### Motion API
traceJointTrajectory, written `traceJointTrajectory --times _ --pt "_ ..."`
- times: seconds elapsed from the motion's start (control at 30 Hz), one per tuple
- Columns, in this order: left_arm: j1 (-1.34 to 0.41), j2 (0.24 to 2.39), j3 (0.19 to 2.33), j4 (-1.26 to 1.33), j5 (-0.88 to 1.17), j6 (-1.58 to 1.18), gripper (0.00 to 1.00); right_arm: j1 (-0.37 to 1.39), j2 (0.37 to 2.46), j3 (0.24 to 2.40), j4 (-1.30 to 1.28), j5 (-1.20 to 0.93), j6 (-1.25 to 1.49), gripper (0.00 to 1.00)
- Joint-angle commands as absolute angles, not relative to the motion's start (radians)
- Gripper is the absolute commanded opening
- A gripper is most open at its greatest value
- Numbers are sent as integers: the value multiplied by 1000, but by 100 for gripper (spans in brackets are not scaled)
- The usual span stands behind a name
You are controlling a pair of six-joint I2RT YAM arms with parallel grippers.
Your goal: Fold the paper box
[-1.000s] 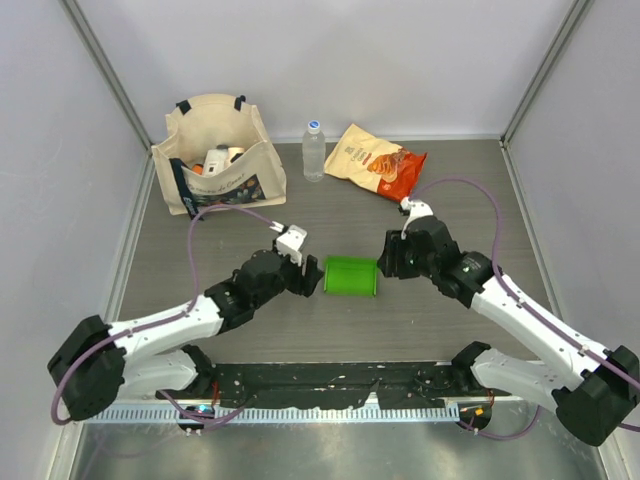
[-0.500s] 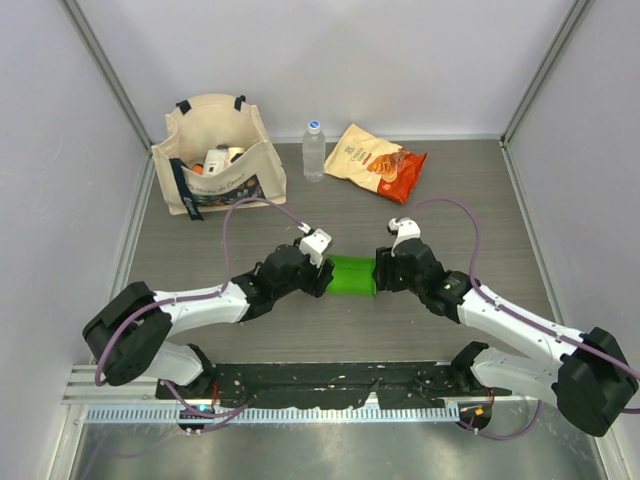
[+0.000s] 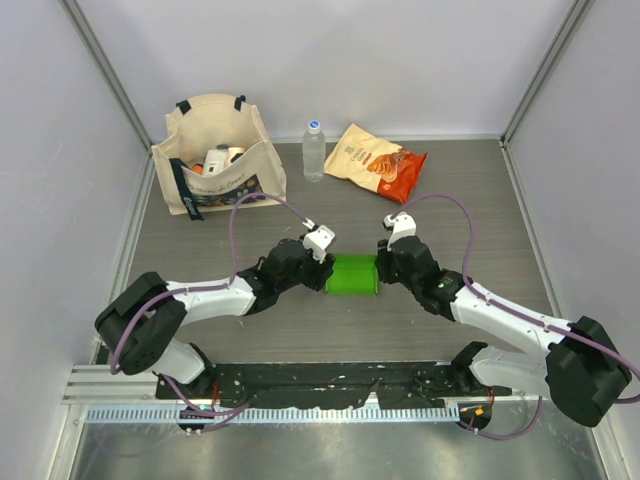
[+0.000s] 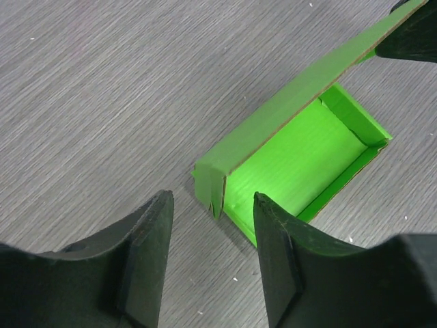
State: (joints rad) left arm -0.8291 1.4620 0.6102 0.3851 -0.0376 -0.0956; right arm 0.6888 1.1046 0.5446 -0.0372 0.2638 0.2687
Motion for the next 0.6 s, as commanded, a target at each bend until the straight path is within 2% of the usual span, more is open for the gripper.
traceJointTrajectory --times 0.0,0.17,0.4,0.57 --pt "-822 1479 660 465 21 -71 49 699 1109 546 57 242 249 27" --pt "-824 1486 658 466 25 -74 32 704 1138 551 74 227 255 18" --pt "-822 1509 676 451 6 -98 9 741 1198 568 103 279 294 1" --pt "-825 1500 683 469 -96 -165 0 790 1235 597 121 406 368 1"
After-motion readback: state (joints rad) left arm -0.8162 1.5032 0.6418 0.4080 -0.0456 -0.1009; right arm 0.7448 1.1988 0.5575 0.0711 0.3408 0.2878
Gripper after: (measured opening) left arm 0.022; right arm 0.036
